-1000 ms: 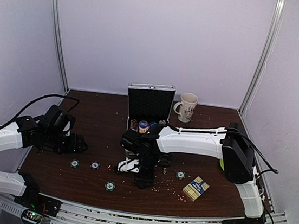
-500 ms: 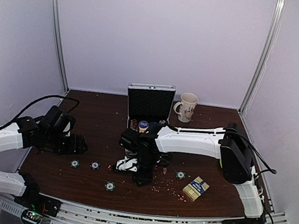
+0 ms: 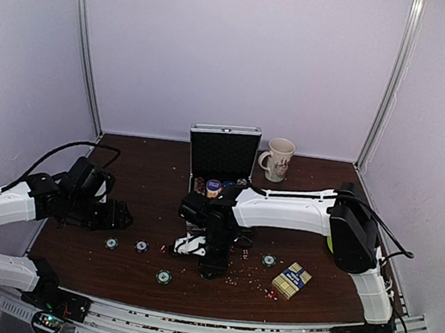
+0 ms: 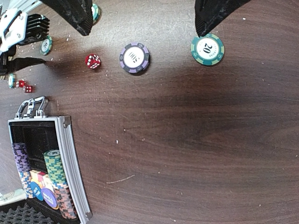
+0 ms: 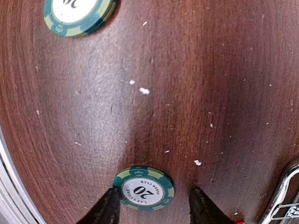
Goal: Pack up texas hold em set
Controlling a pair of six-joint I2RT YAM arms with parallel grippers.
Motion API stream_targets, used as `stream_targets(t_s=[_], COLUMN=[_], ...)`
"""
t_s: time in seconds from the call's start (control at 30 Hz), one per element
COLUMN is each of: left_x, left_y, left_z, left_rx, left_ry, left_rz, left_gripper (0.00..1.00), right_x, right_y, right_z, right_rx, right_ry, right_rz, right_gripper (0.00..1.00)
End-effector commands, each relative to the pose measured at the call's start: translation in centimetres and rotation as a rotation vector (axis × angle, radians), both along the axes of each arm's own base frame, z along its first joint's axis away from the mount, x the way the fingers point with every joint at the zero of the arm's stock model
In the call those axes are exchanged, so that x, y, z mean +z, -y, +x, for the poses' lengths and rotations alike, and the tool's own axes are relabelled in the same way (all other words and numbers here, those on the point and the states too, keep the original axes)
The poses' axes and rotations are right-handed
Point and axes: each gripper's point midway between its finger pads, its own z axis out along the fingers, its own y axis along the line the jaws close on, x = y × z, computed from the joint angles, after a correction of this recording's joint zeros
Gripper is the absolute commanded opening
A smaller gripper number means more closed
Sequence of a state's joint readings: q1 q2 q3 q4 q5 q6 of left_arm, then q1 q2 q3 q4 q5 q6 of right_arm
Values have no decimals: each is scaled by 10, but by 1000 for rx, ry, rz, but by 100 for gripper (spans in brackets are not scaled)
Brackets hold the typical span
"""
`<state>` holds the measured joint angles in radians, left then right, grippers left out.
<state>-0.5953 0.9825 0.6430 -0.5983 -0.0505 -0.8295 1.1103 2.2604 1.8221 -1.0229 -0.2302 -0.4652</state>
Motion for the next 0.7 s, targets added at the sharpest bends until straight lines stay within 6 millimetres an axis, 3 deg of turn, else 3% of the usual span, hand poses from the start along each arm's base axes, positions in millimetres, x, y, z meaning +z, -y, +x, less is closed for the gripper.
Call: stream_targets(t_s=[0.0, 0.37, 0.67], left_x=[0, -2, -2], left_y=[3, 3, 3], left_z=[5, 5, 5], left_rx=[7, 0, -1], left_ry=[17, 15, 16], left_rz=[-24, -22, -16], left_gripper=[77, 77, 77], right_x=[17, -5, -18], right_y=[3, 2, 7], right_z=[-3, -15, -22], right_rx=[5, 58, 55], right_ry=[16, 23, -28], right_rz=[18, -29, -56], right_gripper=[54, 60, 45])
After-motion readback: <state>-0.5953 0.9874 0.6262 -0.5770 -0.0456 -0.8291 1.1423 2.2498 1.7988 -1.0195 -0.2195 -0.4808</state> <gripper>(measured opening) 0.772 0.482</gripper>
